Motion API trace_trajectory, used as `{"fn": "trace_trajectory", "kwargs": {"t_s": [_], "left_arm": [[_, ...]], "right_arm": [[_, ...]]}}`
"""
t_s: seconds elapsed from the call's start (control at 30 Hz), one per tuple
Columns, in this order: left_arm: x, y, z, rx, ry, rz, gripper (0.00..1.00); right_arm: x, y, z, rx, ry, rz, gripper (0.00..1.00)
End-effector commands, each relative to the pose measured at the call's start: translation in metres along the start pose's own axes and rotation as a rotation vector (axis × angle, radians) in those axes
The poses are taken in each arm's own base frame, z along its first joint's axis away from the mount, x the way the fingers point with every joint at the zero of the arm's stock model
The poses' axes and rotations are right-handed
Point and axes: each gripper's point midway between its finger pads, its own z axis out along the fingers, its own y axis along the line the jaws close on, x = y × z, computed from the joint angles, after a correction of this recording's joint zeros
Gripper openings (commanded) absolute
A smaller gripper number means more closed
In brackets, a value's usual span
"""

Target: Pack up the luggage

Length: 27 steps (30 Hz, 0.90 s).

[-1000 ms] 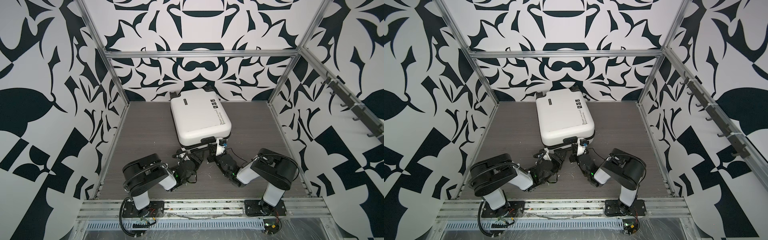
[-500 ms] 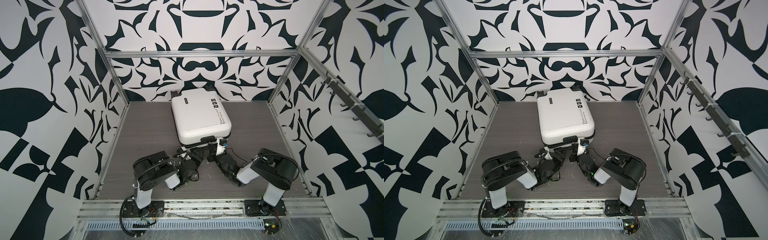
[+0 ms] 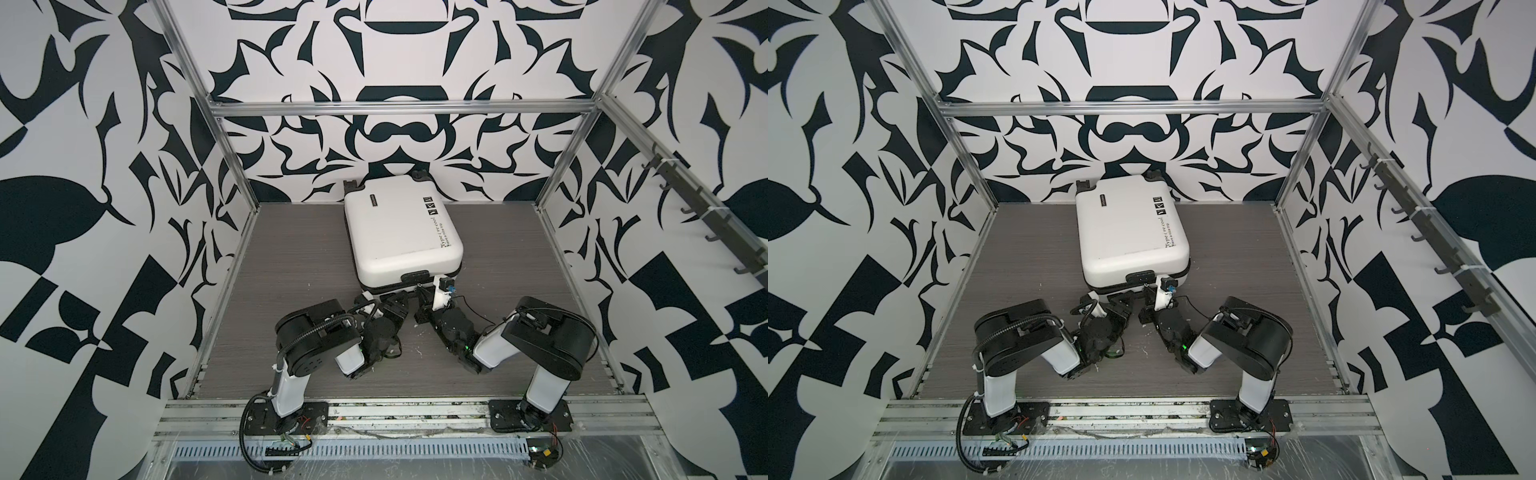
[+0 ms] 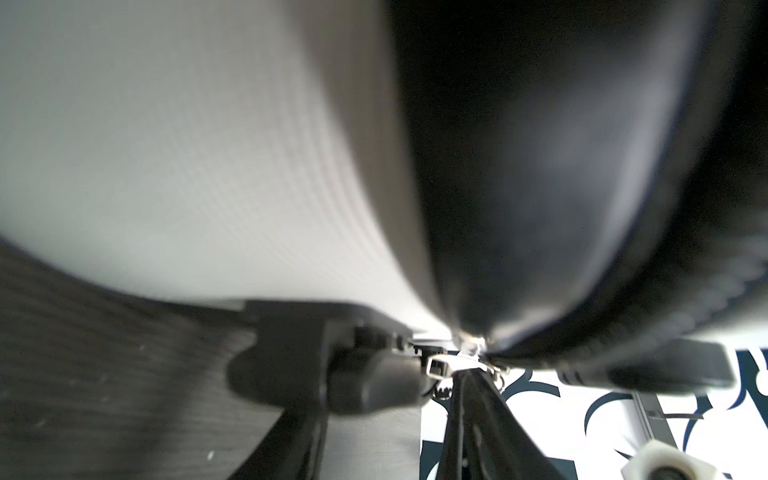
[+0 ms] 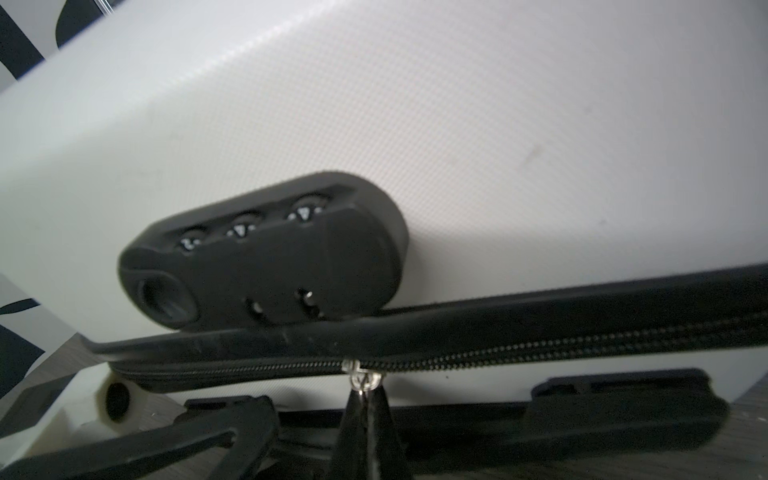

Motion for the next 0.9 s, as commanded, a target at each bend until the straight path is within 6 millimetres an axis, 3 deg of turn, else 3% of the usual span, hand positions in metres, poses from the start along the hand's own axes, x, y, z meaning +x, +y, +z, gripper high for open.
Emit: {"fn": "trace_trajectory", "kwargs": {"t_s": [0.0, 0.2, 0.43, 0.87], "left_arm": [[0.004, -0.002, 0.01, 0.017, 0.013, -0.046, 0.52], [-0.003, 0.007, 0.009, -0.004, -0.019, -0.048, 0.5], [-0.004, 0.02, 0.009, -0.031, -0.026, -0.059, 0.34], [-0.008, 0.023, 0.005, -0.04, -0.03, -0.054, 0.09]], "right_arm": [[-0.03, 0.023, 0.001, -0.07, -0.09, 0.055, 0.0], [-0.03, 0.026, 0.002, -0.076, -0.091, 0.058, 0.0], [-0.029, 0.026, 0.003, -0.07, -0.09, 0.058, 0.0], [-0.038, 0.006, -0.007, 0.023, -0.132, 0.028, 0.0]]}}
